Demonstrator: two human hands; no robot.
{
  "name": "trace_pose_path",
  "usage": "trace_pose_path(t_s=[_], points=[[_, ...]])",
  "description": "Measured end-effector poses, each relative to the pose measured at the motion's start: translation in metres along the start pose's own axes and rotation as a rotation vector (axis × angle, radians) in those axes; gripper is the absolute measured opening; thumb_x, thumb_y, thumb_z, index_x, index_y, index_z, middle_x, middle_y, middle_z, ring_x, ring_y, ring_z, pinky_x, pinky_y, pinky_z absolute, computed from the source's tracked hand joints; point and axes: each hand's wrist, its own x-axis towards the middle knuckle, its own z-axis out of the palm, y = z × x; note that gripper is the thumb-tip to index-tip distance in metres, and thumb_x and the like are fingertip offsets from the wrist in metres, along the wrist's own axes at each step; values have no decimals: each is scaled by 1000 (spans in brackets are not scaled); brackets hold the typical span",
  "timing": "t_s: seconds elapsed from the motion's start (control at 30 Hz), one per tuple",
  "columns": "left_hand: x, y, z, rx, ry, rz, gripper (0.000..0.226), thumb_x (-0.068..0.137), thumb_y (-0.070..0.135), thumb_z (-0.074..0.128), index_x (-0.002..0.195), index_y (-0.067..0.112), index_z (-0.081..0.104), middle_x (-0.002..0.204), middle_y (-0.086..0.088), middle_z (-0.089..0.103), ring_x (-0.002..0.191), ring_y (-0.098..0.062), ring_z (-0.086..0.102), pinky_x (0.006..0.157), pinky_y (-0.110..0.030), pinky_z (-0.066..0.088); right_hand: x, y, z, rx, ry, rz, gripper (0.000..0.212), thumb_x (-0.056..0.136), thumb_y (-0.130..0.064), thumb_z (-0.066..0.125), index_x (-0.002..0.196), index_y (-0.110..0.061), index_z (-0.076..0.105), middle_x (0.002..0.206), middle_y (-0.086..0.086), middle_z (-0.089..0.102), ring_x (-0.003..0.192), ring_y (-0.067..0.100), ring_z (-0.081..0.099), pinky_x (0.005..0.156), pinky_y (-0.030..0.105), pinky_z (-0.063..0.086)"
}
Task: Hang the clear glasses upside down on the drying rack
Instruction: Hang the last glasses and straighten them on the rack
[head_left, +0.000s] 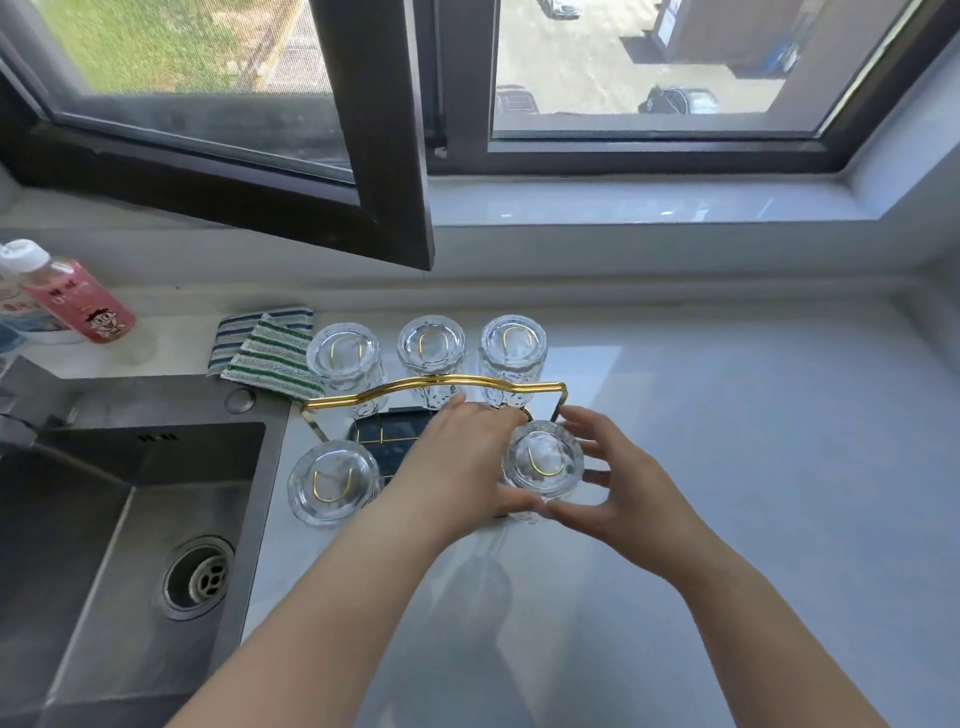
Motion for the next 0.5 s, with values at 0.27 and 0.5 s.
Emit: trace_pose_path(t_s=[0.27,0.5], points=[[0,-4,-1,-20,3,9,78,64,51,73,131,25,43,133,2,54,127,-14,39,113,-26,2,-1,0,5,51,52,-5,83,57,-35,84,125,-41,38,112,-28,53,108,-10,51,88,13,48],[-1,-4,-1,-48,-1,19,76,66,49,73,131,25,43,135,2,52,129,-14,36,111,-25,1,-1,-2,3,59,47,10,85,54,-39,83,126,-39,38,112,-26,53,107,-11,50,86,15,49]])
